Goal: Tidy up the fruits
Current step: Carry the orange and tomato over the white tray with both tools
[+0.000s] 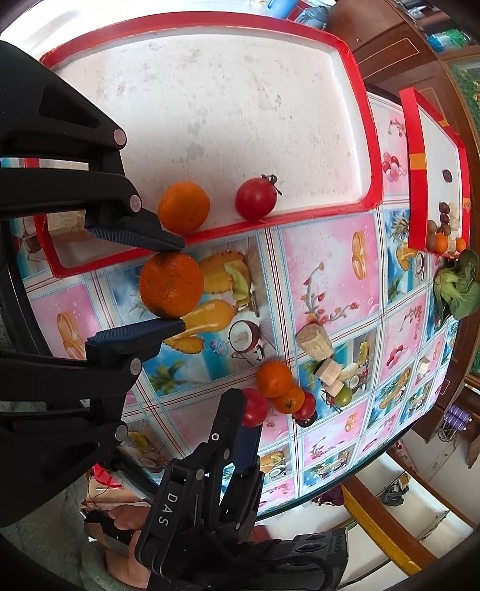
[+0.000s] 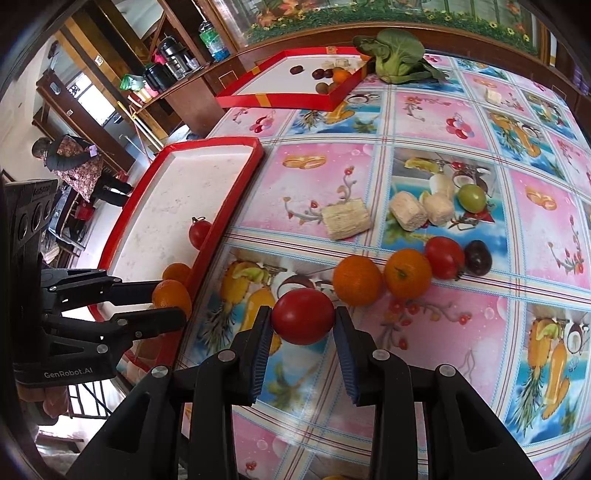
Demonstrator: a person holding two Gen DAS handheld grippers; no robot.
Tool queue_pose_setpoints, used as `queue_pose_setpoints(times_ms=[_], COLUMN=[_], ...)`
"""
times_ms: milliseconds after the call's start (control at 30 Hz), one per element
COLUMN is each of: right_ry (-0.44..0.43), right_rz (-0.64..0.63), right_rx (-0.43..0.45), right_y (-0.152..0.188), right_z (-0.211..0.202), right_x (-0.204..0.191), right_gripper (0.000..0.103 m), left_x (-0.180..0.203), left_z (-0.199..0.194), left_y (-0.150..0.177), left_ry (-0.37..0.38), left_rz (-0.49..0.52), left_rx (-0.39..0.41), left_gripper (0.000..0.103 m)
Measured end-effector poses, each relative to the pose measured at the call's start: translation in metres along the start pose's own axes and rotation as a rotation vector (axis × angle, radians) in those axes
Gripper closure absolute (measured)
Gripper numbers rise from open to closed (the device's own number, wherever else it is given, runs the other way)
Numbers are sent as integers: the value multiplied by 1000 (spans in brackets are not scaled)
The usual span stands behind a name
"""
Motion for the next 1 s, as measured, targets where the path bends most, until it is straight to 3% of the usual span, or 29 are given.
queue_pose_setpoints(times_ms=[300, 667, 1000], right_ry=[-14, -35, -96], right_rz=[-57, -150, -247], right_rx=[-12, -3, -50], right_y=[-13, -48, -66], right_z=[10, 27, 54], right_x=[-25, -70, -124], right_gripper=[69, 69, 69], left_x=[-25, -107, -113], left_z=[-12, -39, -18], left_y=[-1, -3, 24], left_ry=[-1, -24, -11], left_rz=[-37, -204, -206], left_rx=[18, 75, 11], left_gripper=[68, 68, 68])
Point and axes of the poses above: each gripper's, at about its wrist camera, not at the fingertips, and z roughly the way its jaws point, x to its right, y to its underside, the point moved 8 cm from there along z, roughly the way its jaws point, and after that the axes turned 5 degrees about -z, right-handed, at the moved point
